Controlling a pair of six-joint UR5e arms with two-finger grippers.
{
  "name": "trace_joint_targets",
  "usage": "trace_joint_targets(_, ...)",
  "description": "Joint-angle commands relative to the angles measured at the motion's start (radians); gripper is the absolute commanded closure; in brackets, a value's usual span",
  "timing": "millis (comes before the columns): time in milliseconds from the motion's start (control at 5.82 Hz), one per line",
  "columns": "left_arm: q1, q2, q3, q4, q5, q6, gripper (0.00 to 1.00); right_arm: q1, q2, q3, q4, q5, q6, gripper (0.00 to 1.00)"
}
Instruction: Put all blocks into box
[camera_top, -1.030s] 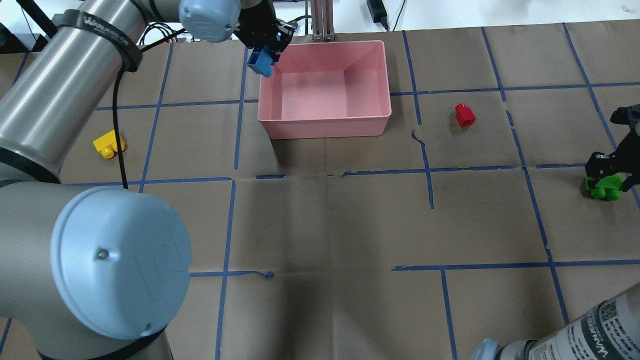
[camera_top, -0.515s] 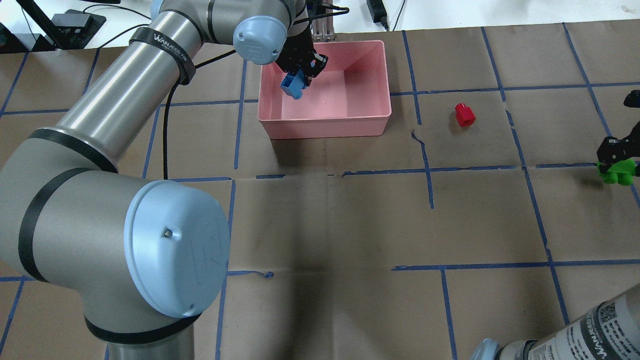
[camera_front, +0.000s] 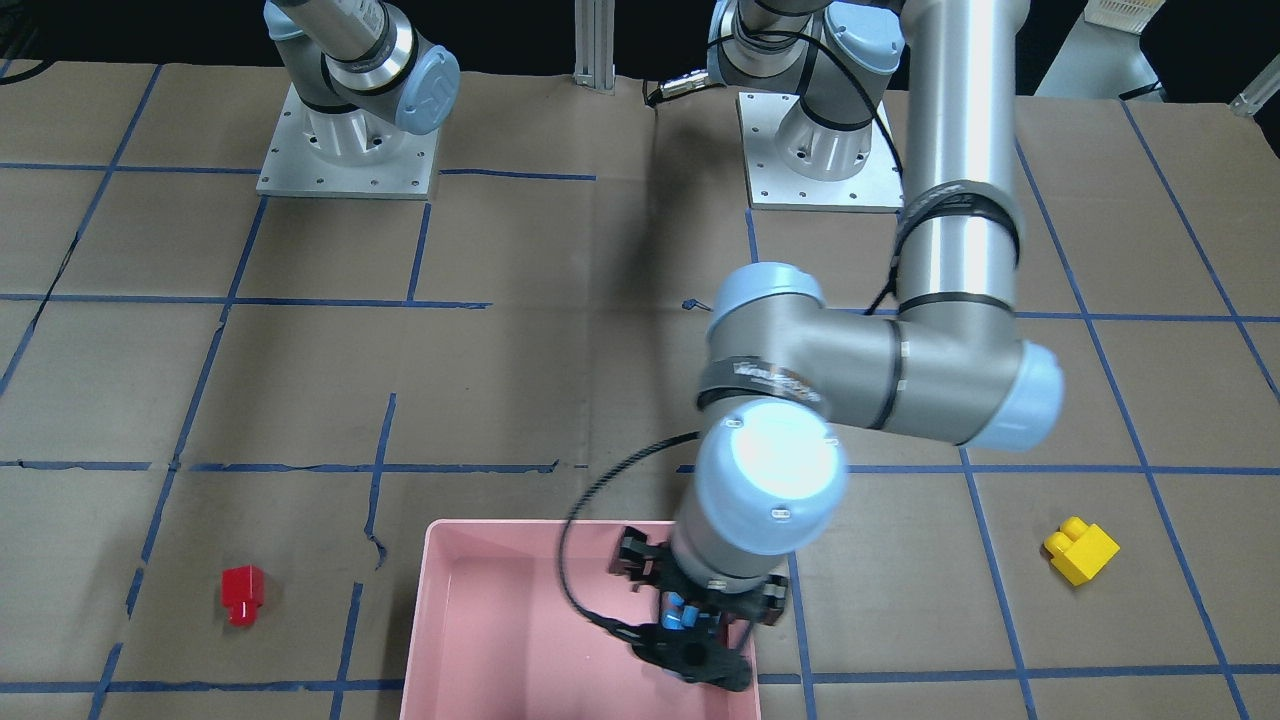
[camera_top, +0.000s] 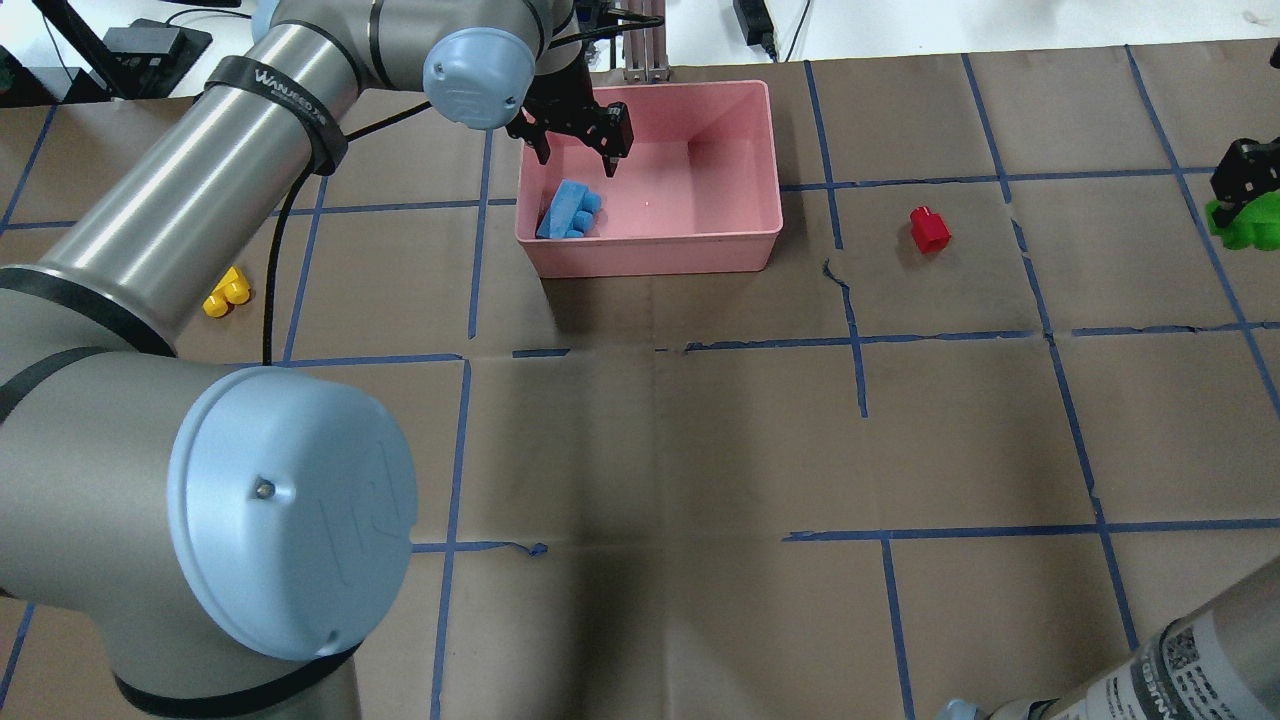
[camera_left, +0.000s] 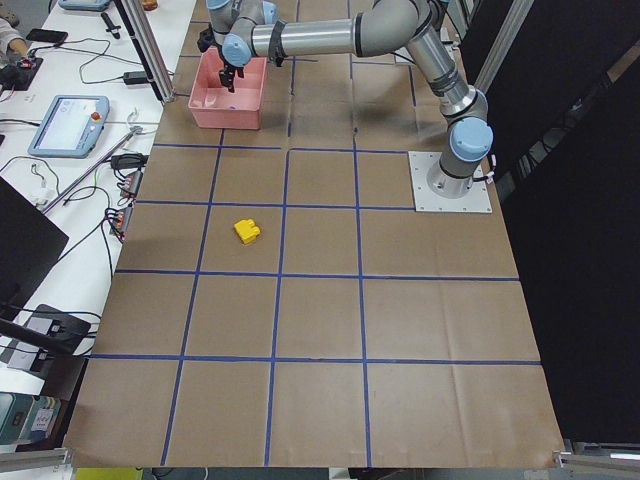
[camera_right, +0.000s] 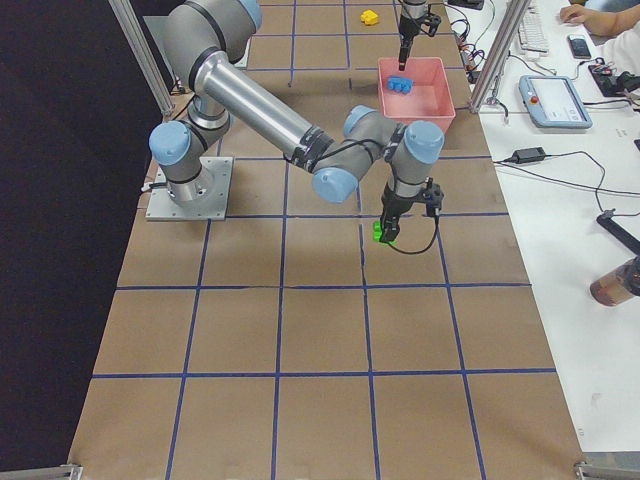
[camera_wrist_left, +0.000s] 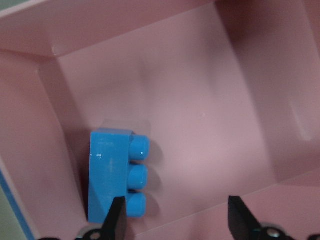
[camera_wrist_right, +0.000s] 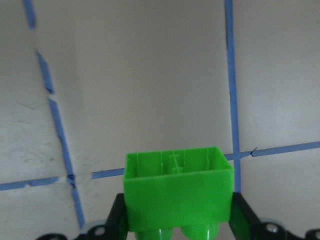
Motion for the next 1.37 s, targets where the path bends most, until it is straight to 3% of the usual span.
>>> trace_joint_targets(0,0.153,0.116,-0.124,-0.003,-0.001,0.185,0.01,0.215,-0.001,-0.099,0.079,0.004,0.109,0.75)
trace_joint_targets(343,0.321,0.178,-0.232,-0.003,0.020,0.470,0.01,0.499,0.014,-0.148,0.075,0.007,0.354,0.75)
trace_joint_targets(515,0.390,0.181,-0.261,0.002,0.122,0.624,0.01,0.611,0.052,-0.187,0.069,0.047,0.469,0.75)
trace_joint_targets(687,0.448,0.178,-0.290,0.014,0.130,0.764,0.01,0.694,0.110,-0.246,0.064,0.059,0.573,0.75)
trace_joint_targets(859,0.511,0.176,-0.321,0.037,0.152,0.886,0.01,0.753,0.184,-0.320,0.061,0.059,0.640,0.76)
trace_joint_targets(1202,0.609,0.156,-0.410,0.209,0.152,1.085,0.01,0.764,0.267,-0.346,0.008,0.056,0.650,0.76)
